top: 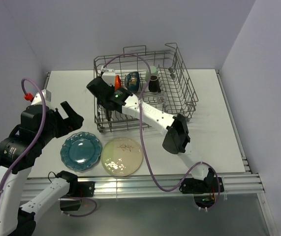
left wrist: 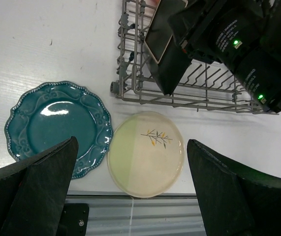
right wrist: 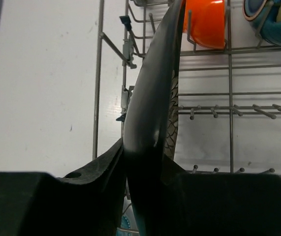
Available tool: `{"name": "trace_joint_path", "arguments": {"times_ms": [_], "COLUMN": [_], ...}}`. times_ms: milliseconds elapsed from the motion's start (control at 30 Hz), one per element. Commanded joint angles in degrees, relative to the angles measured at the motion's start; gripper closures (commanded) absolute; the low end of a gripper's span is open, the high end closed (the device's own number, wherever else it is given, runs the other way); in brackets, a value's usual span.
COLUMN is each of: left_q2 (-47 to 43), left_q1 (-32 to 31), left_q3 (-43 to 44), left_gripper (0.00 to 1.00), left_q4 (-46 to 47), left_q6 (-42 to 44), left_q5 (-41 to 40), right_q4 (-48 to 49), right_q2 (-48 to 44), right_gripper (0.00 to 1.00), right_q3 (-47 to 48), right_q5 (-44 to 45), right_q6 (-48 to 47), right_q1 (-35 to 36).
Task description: Load the mixed dishes into the dish rack
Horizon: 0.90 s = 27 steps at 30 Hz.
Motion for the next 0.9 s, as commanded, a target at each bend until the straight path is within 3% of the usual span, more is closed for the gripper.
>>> {"name": "trace_joint_path", "arguments": {"times_ms": [0,133,233,267,333,367,467,867], "left_q2": [0.64,0.56,0.38,0.38,0.29,0.29,0.73,3.89], "left_q1": [0.08,0.08,0.08,0.08,0.17,0.08,0.08,0.08], "left_q3": [2.4,2.84,2.67,2.49,2.4,2.32,2.4,-1.02], "left_gripper": [0.01,0.01,0.01,0.01,0.01,0.01,0.01,0.01], "left_q4": [-0.63,-1.06,-1.33,-1.33,-1.24,-1.07,-1.33,-4.58], "left_q6": [-1.0,-0.91,-0.83,-0.82,-0.91,-0.74,-0.47,-2.32], "left_q5": [1.08,0.99,1.08,1.08,1.08,1.08,0.64,2.57], "right_q4": [-2.89,-2.37,-1.75,-1.66,-1.75,-1.75,-1.23,-4.39], "right_q2": [-1.71,-1.98,-1.72,-1.63,-1.63,-1.98,-3.12,-10.14], "right_gripper": [0.71,0.68,0.47,0.25,0.18,0.1,0.01,0.0], "right_q3": [-0.04,-1.01,-0.14,0.3,0.74,0.75,0.83,-0.04], "right_q5": [0.67,-0.65,-1.36,-1.44,-1.71,-1.62,-1.53,-6.72], "right_q6": [4.56,3.95,1.4,0.96,-0.61,-0.97,-2.29,-6.33], "right_q1": [1.94,1.06,0.97,0.97,0.97,1.06,1.06,1.32]}}
